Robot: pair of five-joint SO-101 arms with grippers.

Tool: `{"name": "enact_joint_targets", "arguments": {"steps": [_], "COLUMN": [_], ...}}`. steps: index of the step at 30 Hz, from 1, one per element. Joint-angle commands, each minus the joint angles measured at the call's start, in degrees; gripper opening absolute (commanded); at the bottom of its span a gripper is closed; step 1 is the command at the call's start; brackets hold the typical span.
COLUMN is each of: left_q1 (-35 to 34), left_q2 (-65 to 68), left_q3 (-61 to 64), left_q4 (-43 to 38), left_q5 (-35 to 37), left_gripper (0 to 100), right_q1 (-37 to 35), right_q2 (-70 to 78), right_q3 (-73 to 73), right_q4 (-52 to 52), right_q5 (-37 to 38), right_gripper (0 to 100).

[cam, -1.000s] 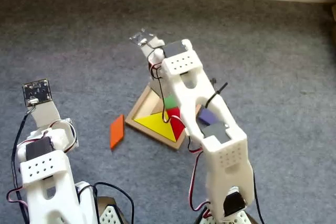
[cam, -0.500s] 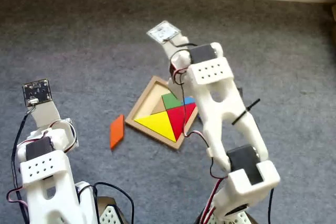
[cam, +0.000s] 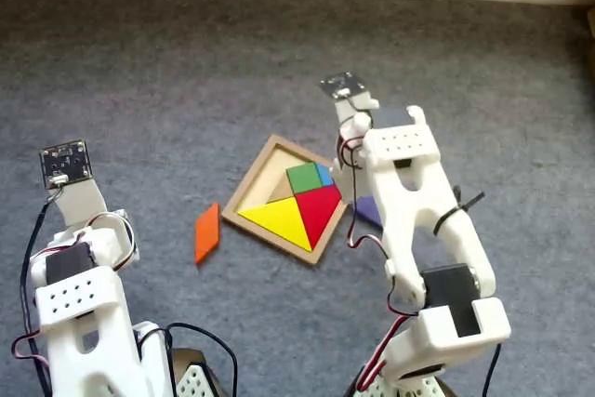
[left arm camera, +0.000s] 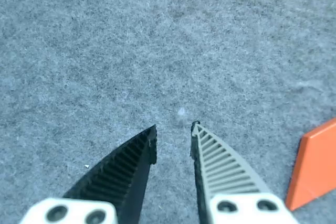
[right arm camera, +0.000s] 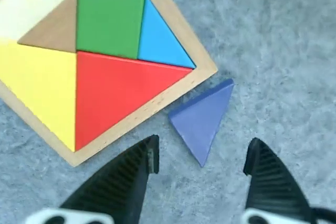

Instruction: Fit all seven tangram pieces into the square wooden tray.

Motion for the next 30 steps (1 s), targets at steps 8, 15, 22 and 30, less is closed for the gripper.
{"name": "enact_joint_targets", "arguments": {"steps": [8, 15, 22, 30], "left_q1": [1.6, 1.6, 5.6, 16.8], "left_q2": [-1.1, -1.1, -1.1, -0.7], "left_q3": [0.0, 0.0, -0.3, -10.1], "left_q4": [-0.9, -0.9, -0.5, 9.2], "left_q5": [0.3, 0.3, 0.3, -1.9], "left_gripper": [13, 13, 17, 25], "right_q1": [2.4, 2.3, 2.8, 3.6], "right_q2": [-2.9, -2.9, -2.0, -8.7], "right_q3": [5.8, 6.3, 5.8, 6.9], "right_q4": [-11.6, -12.2, -7.5, -0.8], "right_q5": [-0.8, -0.9, -5.7, -9.0], "right_gripper": [27.0, 27.0, 25.4, 23.4]}}
